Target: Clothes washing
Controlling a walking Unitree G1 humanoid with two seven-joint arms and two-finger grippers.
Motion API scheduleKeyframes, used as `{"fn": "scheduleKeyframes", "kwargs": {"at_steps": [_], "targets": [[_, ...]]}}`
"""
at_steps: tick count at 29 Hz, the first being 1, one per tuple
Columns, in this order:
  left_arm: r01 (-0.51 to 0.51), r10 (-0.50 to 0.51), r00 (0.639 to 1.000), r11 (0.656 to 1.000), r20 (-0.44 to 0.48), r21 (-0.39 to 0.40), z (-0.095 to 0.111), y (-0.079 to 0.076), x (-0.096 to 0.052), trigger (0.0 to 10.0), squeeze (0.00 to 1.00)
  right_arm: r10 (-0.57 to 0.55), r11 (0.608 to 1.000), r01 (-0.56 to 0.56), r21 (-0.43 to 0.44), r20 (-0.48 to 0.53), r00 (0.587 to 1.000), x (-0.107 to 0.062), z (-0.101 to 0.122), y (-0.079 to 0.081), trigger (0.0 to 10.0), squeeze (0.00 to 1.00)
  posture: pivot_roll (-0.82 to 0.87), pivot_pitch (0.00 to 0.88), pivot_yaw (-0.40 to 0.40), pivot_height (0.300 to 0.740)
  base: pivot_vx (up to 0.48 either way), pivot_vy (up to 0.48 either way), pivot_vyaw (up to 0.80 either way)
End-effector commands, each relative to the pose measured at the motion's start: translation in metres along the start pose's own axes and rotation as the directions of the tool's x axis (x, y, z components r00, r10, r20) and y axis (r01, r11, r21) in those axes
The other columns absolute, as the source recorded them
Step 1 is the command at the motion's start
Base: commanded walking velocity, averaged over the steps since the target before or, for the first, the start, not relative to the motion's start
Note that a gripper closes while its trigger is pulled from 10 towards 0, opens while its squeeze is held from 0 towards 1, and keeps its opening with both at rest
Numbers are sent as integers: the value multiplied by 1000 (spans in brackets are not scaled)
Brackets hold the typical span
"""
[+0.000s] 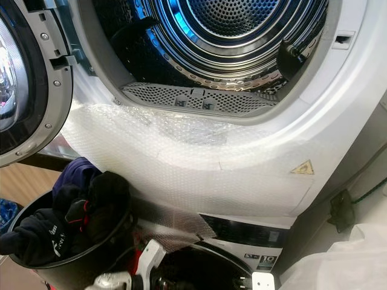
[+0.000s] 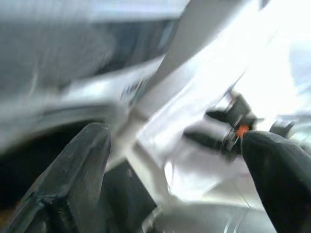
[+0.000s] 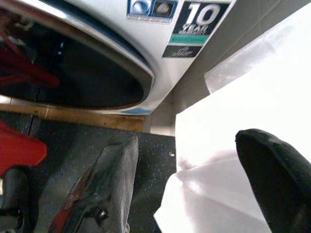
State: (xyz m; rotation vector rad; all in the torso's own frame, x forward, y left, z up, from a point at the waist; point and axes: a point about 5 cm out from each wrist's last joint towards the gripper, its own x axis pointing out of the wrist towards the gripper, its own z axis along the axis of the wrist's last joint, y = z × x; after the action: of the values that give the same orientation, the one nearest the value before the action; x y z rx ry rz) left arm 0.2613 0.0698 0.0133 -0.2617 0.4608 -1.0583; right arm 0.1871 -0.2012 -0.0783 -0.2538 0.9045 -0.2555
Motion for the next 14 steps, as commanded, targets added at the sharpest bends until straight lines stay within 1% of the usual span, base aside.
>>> {"fn": "scheduleKeyframes", "kwargs": {"at_steps": [1, 2, 3, 4, 5, 6, 7, 8, 9, 10, 11, 12, 13, 14], "targets": [[33, -33, 999, 999, 2, 29, 3, -13, -7, 10000, 0, -25, 1000, 25, -19, -19, 999, -2, -8, 1, 10000, 0, 132, 0, 67, 740, 0, 0, 0], [47, -48, 999, 998, 19, 39, 7, -19, -10, 10000, 0, -35, 999, 34, -18, -23, 999, -2, -9, 0, 10000, 0, 135, 0, 73, 740, 0, 0, 0], [62, -66, 997, 994, 38, 88, 17, -31, -14, 10000, 0, -43, 999, 42, -20, -29, 999, -3, -12, 0, 10000, 0, 144, 0, 80, 740, 0, 0, 0], [64, -69, 997, 991, 42, 119, 21, -36, -15, 10000, 0, -45, 999, 44, -22, -33, 998, -3, -14, 0, 10000, 0, 148, 0, 82, 740, 0, 0, 0], [73, -81, 996, 984, 46, 164, 29, -44, -17, 10000, 0, -42, 999, 41, -32, -38, 998, -4, -16, 1, 10000, 0, 154, 0, 88, 740, 0, 0, 0], [77, -90, 995, 971, 48, 225, 38, -52, -19, 10000, 0, -40, 998, 38, -42, -44, 998, -5, -18, 2, 10000, 0, 157, 0, 93, 740, 0, 0, 0], [70, -87, 995, 960, 50, 273, 46, -60, -22, 10000, 0, -39, 998, 37, -44, -48, 998, -5, -19, 2, 10000, 0, 160, 0, 96, 740, 0, 0, 0], [40, -60, 997, 942, 50, 332, 53, -66, -25, 10000, 0, -37, 998, 35, -43, -50, 998, -6, -20, 4, 10000, 0, 162, 0, 102, 740, 0, 0, 0], [-11, -6, 999, 922, 42, 387, 61, -73, -31, 10000, 0, -36, 999, 34, -41, -50, 998, -6, -20, 5, 10000, 0, 164, 0, 109, 740, 0, 0, 0], [-63, 45, 998, 910, 54, 409, 65, -75, -35, 10000, 0, -33, 999, 31, -42, -49, 998, -6, -20, 6, 10000, 0, 167, 0, 112, 740, 0, 0, 0], [-175, 149, 984, 889, 94, 423, 72, -77, -44, 10000, 0, -26, 999, 24, -39, -49, 998, -7, -20, 8, 10000, 0, 170, 0, 119, 740, 0, 0, 0], [-287, 260, 958, 863, 120, 416, 76, -76, -55, 10000, 0, -23, 999, 21, -39, -49, 999, -7, -21, 10, 10000, 0, 173, 0, 123, 740, 0, 0, 0], [-345, 312, 939, 842, 147, 415, 78, -74, -60, 10000, 0, -22, 999, 20, -38, -50, 998, -8, -21, 11, 10000, 0, 173, 0, 124, 740, 0, 0, 0], [-447, 409, 894, 812, 181, 375, 82, -69, -72, 10000, 0, -17, 999, 15, -40, -55, 998, -8, -22, 11, 10000, 0, 174, 0, 124, 740, 0, 0, 0]]}}
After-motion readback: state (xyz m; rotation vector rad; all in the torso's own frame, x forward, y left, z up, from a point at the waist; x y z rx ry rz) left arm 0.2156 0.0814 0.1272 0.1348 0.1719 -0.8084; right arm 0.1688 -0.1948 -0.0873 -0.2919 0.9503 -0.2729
